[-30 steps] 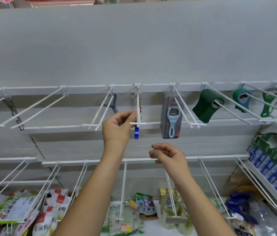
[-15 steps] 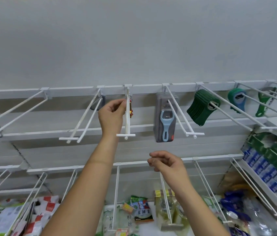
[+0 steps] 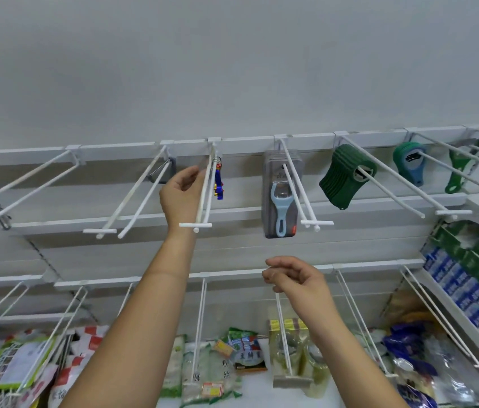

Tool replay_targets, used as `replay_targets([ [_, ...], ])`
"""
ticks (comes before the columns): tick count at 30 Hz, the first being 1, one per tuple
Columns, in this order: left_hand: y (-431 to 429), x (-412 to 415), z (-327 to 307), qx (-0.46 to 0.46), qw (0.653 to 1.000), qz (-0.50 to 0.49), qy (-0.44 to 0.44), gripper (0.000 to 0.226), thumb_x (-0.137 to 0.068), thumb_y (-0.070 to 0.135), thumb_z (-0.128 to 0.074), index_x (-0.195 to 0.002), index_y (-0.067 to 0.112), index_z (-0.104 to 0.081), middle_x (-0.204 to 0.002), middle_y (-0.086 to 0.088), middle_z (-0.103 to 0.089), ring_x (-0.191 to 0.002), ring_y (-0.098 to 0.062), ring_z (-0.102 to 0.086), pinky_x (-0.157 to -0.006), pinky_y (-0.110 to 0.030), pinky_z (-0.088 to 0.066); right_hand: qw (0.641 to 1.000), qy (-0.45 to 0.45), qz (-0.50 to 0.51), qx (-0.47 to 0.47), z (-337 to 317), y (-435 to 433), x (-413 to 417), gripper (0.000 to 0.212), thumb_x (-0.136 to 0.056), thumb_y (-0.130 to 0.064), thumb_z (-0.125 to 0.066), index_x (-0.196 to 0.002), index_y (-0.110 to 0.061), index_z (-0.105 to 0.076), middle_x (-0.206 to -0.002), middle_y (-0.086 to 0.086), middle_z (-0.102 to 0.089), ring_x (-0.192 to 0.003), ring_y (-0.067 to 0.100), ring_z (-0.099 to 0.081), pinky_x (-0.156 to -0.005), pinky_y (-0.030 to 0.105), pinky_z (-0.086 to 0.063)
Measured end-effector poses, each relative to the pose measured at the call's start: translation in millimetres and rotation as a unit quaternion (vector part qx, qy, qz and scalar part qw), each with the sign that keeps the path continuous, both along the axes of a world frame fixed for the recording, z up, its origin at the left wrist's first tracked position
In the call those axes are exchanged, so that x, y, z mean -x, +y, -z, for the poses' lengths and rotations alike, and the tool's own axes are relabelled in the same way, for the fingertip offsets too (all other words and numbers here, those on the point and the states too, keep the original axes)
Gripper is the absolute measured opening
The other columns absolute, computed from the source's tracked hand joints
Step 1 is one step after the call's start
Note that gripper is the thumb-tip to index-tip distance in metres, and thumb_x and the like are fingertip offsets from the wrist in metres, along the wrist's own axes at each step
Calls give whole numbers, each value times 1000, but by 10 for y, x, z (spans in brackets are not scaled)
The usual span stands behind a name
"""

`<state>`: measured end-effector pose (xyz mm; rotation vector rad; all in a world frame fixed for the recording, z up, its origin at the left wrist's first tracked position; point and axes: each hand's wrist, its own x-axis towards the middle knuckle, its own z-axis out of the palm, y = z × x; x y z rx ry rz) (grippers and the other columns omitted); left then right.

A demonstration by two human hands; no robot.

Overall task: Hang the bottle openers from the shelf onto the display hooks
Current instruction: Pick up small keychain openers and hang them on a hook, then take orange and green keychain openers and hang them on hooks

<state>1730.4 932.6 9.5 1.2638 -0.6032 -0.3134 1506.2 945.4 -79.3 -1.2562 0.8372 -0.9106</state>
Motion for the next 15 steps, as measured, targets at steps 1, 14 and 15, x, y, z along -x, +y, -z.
replay_targets([
  [1,94,-8,56,-20,1000,-8,-10,27,-87,15,-77,-112,4,-75,-92,-2,-76,-75,-3,-70,-75,-22,-56,1000,-2,-5,3,-15,13,19,15,-87,-4,-71,-98,-14,-75,-96,21,-74,-96,29,-71,-76,23,-57],
  [14,1685,978,609,-120,981,113,-98,28,-91,14,-71,-119,16,-70,-111,1,-75,-104,-10,-69,-90,-22,-54,997,-34,-14,69,-104,554,469,19,-92,-10,-68,-109,-17,-70,-103,13,-74,-101,25,-69,-87,29,-57],
  [15,1737,1051,626,-118,979,132,-105,28,-90,20,-73,-118,20,-70,-112,2,-75,-105,-11,-69,-93,-27,-54,996,-35,-6,77,-102,635,548,19,-92,-10,-68,-110,-17,-70,-104,13,-73,-102,25,-69,-89,30,-56],
])
